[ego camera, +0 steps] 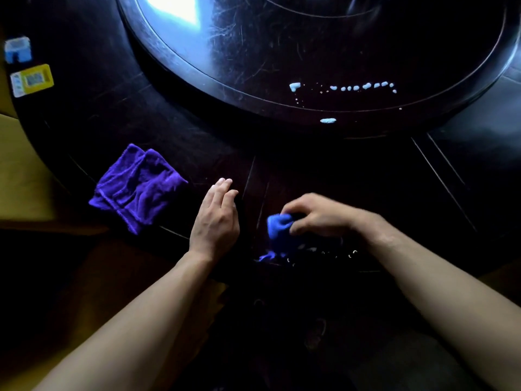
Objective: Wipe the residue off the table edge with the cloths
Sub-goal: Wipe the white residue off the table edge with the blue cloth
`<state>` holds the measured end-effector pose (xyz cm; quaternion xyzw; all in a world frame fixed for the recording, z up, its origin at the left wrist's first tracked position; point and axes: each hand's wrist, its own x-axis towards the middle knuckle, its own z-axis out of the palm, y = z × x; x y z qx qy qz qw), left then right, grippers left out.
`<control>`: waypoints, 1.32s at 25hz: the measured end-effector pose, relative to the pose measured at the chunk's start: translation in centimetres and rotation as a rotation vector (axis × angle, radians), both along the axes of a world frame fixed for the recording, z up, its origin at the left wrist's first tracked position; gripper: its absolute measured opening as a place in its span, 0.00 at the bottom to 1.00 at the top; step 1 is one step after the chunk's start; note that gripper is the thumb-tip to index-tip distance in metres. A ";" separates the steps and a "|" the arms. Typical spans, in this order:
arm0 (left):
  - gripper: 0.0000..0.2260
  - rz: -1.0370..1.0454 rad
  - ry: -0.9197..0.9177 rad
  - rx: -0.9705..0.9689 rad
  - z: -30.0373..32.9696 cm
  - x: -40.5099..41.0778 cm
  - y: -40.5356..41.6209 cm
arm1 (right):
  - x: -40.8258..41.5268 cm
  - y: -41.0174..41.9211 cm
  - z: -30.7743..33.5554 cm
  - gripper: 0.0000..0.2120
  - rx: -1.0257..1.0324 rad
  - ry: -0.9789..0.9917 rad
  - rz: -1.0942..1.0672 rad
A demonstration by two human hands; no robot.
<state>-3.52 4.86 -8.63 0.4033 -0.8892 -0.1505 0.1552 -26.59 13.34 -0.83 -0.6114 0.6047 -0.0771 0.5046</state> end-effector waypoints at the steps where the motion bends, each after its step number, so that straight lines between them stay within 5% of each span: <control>1: 0.15 0.002 -0.006 0.002 0.1 0.0 0.0 | -1.0 -0.6 0.5 0.08 -0.027 -0.022 -0.099; 5: 0.17 -0.001 -0.021 0.017 0.1 0.1 0.1 | -1.3 -3.8 0.9 0.12 -0.121 -0.142 -0.318; 11: 0.15 -0.023 -0.002 -0.032 -0.3 0.2 -0.2 | 5.0 -2.4 -1.0 0.12 -0.146 0.163 0.246; 17: 0.15 -0.008 -0.040 0.000 0.3 -0.1 0.1 | 3.0 4.7 0.0 0.09 -0.058 0.294 0.433; 19: 0.15 -0.008 -0.051 -0.003 0.4 -0.3 0.1 | 1.3 6.6 0.8 0.09 0.008 0.247 0.340; 23: 0.14 -0.008 -0.067 -0.023 0.1 -0.3 0.1 | -4.5 6.6 1.8 0.09 -0.083 0.096 -0.368; 27: 0.13 -0.004 -0.058 -0.030 -0.1 -0.3 0.1 | -8.6 6.6 0.1 0.09 -0.161 0.312 -0.878; 33: 0.14 0.003 -0.052 -0.040 -0.3 -0.3 -0.1 | -3.6 9.5 -2.0 0.08 -0.139 0.327 -0.689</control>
